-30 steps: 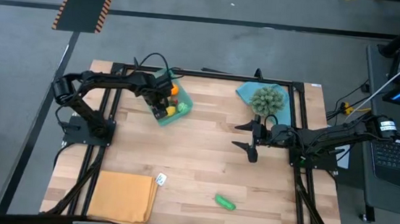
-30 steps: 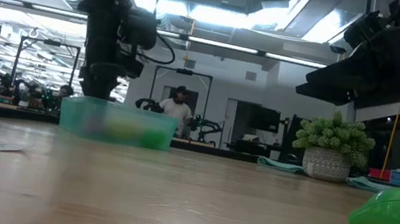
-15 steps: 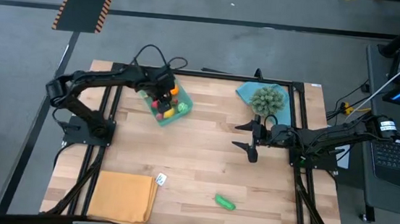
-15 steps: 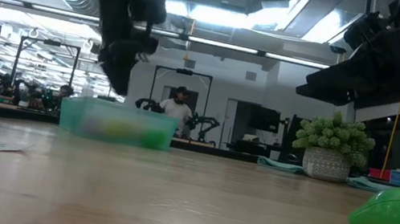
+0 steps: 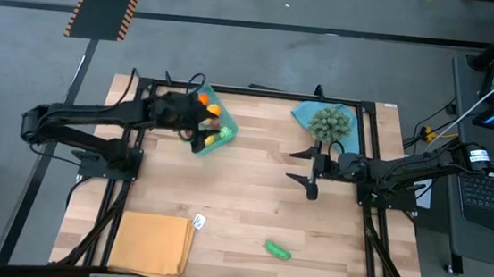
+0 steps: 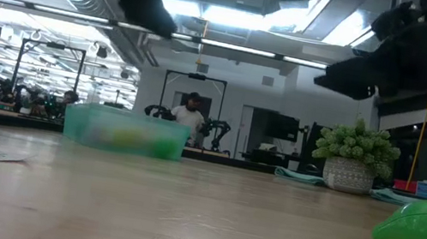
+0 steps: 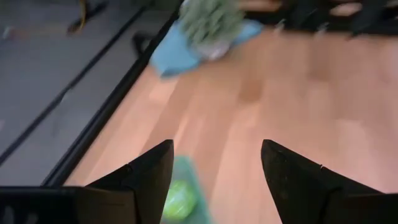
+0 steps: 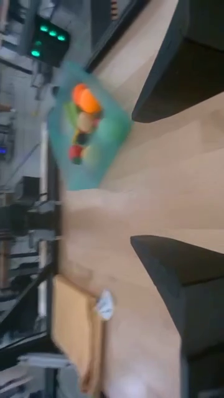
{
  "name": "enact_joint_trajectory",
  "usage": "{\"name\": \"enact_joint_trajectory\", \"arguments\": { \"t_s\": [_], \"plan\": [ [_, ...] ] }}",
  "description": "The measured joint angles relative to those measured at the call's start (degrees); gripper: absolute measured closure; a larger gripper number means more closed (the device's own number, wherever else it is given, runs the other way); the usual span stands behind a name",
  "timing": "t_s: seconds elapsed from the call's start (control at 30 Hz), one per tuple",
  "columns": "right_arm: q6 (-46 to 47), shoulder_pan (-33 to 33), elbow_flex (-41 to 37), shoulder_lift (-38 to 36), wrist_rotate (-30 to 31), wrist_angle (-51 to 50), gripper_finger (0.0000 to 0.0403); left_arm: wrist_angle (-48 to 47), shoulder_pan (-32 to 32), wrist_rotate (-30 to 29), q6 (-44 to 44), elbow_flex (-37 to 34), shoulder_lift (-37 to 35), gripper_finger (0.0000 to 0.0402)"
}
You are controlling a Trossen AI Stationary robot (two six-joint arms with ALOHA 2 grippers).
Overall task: Pick and placing Produce into tupperware
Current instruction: Put the green peas into the blue bin
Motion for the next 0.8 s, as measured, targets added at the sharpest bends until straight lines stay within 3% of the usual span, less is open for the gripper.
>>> {"name": "enact_joint_trajectory", "arguments": {
  "t_s": [0.33, 0.53, 0.7, 0.8],
  "plan": [
    [-1.48, -0.01, 0.02, 0.00, -2.98, 2.26, 0.0091, 11.08, -11.43, 0.04, 2.78, -9.69, -7.16, 0.0165],
    [-1.92, -0.14, 0.02, -0.28, -3.00, 4.02, 0.0091, 25.76, -15.14, 0.33, 2.95, -18.43, -9.27, 0.0170],
    [-2.18, -0.35, 0.02, -3.01, -3.44, 3.75, 0.0091, 36.56, -18.50, 4.95, 2.37, -24.13, -9.89, 0.0166],
    [-4.59, -0.35, 0.02, -5.37, -3.92, -1.20, 0.0091, 40.12, -21.01, 5.73, 2.33, -26.23, -9.56, 0.0165]
  ]
}}
